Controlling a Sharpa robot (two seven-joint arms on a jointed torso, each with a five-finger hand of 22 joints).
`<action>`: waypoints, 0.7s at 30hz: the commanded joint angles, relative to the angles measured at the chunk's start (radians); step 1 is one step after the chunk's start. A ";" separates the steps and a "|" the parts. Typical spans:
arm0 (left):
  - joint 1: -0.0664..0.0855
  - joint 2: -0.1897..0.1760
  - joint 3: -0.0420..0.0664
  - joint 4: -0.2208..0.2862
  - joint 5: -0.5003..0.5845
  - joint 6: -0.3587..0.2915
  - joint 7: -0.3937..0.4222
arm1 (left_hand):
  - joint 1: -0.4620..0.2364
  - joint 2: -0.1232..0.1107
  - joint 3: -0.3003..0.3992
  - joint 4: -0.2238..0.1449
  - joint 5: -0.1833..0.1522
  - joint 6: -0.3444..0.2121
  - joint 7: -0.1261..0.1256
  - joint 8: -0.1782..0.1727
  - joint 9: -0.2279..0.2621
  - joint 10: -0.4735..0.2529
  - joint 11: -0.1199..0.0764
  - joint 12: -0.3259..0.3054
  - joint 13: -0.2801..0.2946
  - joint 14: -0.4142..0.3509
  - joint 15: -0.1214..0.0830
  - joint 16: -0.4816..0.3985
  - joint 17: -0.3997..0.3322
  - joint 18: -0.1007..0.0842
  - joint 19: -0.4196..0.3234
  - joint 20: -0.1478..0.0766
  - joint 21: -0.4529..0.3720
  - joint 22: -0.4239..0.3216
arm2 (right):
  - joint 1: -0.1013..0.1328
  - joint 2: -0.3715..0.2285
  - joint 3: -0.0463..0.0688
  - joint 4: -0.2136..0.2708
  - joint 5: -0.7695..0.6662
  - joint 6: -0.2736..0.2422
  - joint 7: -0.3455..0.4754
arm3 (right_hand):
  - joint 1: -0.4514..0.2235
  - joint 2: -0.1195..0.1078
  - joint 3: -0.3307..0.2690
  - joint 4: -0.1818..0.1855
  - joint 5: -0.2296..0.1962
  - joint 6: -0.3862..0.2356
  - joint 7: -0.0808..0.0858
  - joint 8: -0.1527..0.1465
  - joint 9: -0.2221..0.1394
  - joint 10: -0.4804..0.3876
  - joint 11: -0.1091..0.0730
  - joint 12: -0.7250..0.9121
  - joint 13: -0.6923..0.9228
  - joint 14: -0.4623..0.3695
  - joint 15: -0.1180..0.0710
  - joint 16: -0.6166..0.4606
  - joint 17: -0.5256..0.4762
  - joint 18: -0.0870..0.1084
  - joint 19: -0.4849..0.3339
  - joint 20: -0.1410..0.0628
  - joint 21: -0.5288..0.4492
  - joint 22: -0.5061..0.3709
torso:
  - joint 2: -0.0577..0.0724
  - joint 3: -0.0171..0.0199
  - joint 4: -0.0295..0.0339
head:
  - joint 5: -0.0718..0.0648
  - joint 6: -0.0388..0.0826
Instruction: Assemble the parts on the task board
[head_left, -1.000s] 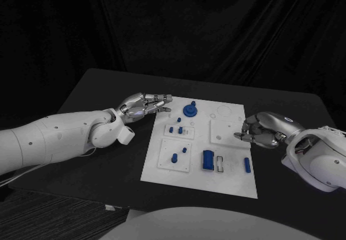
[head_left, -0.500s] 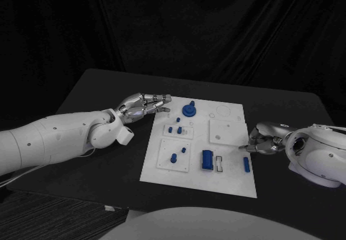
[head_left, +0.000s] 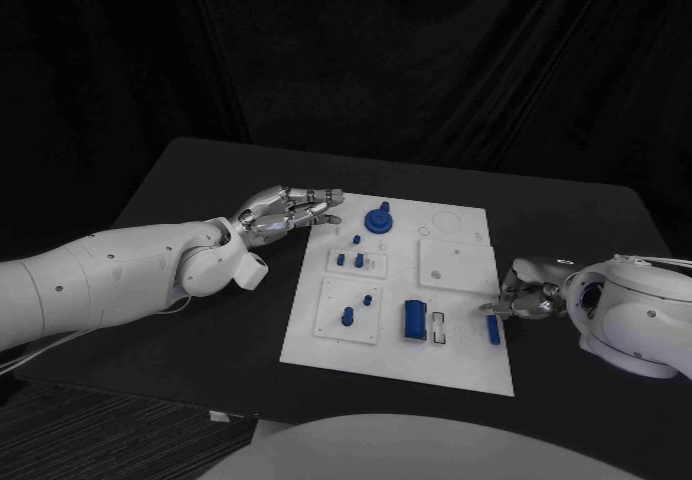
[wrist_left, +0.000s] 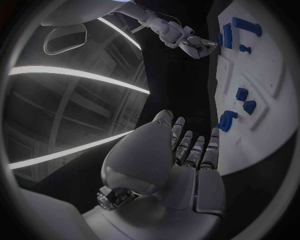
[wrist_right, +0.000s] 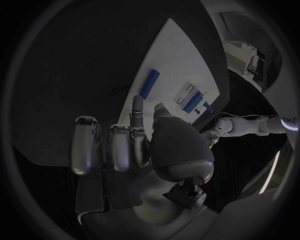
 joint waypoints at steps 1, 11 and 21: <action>-0.001 0.002 0.001 0.002 0.006 0.010 0.013 | 0.010 0.001 0.004 0.000 0.006 0.002 0.003 0.007 0.001 0.001 0.008 0.005 0.002 -0.002 0.003 0.005 0.001 -0.010 0.006 0.000 0.006 0.000 | -0.006 0.001 0.000 -0.004 0.001 0.021 -0.036 | -0.007 -0.001 -0.003 -0.004 0.006 0.003 0.004 -0.010 0.001 0.106 0.008 0.001 0.263 0.081 0.000 -0.004 0.132 -0.017 0.033 0.003 0.002 0.204 | 0.000 -0.0002 -0.0001 | 0.000 0.000; -0.002 0.003 0.001 0.001 0.006 0.012 0.011 | 0.011 0.001 0.006 -0.001 0.006 0.001 0.003 0.006 0.001 0.001 0.009 0.005 0.002 -0.002 0.003 0.005 0.001 -0.010 0.006 0.000 0.006 -0.003 | -0.027 0.011 0.000 -0.012 0.003 0.018 -0.038 | 0.018 -0.003 0.011 -0.032 0.056 -0.010 0.014 -0.071 0.001 0.106 0.016 0.001 0.263 0.078 -0.002 -0.010 0.118 -0.015 0.031 0.000 -0.004 0.201 | 0.000 -0.0001 -0.0003 | 0.002 0.000; -0.002 0.004 0.001 0.000 0.006 0.014 0.009 | 0.012 0.000 0.008 -0.001 0.006 0.000 0.004 0.006 0.001 0.001 0.009 0.005 0.002 -0.002 0.003 0.005 0.001 -0.011 0.005 0.000 0.006 -0.005 | -0.042 0.023 0.000 -0.020 0.006 0.016 -0.038 | 0.104 -0.025 0.052 -0.110 0.198 -0.043 0.024 -0.141 0.005 0.106 0.020 0.001 0.263 0.074 0.004 -0.019 0.097 -0.012 0.025 0.003 -0.019 0.197 | 0.000 -0.0001 -0.0003 | 0.002 0.000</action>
